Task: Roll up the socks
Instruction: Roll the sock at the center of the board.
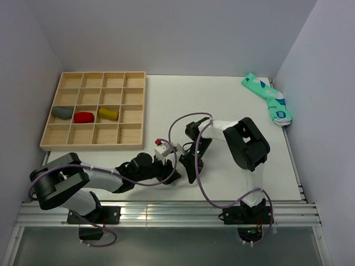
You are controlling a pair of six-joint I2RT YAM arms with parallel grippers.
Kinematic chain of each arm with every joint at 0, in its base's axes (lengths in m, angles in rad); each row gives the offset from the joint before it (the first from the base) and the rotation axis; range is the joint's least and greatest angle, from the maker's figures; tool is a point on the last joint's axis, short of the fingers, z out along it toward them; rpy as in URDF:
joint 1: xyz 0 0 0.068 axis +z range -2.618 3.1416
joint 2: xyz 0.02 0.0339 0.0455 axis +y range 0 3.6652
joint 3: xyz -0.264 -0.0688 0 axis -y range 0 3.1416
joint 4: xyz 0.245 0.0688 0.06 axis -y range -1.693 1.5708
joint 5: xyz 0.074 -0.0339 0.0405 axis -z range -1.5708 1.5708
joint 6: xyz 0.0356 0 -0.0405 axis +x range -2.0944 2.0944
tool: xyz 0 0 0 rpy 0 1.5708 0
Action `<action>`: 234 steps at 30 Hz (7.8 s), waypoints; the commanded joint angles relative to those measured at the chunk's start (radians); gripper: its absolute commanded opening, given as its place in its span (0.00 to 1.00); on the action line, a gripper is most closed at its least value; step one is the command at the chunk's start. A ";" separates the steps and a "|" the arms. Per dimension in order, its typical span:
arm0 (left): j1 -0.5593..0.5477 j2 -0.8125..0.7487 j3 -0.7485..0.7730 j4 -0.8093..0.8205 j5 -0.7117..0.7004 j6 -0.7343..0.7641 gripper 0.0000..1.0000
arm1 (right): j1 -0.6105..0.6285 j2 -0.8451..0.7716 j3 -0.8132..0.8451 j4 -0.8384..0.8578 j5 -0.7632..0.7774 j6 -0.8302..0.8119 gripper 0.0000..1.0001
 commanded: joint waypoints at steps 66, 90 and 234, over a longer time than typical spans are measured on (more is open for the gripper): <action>0.150 0.483 0.219 -0.125 0.537 -0.425 0.00 | -0.097 -0.777 -0.416 0.422 0.187 -0.013 0.53; 0.165 0.555 0.314 -0.242 0.554 -0.521 0.00 | 0.274 -0.923 -0.715 0.773 0.472 -0.016 0.55; -0.091 0.372 0.241 -0.220 0.080 -0.047 0.00 | -0.071 -0.254 -0.066 0.350 0.316 0.262 0.51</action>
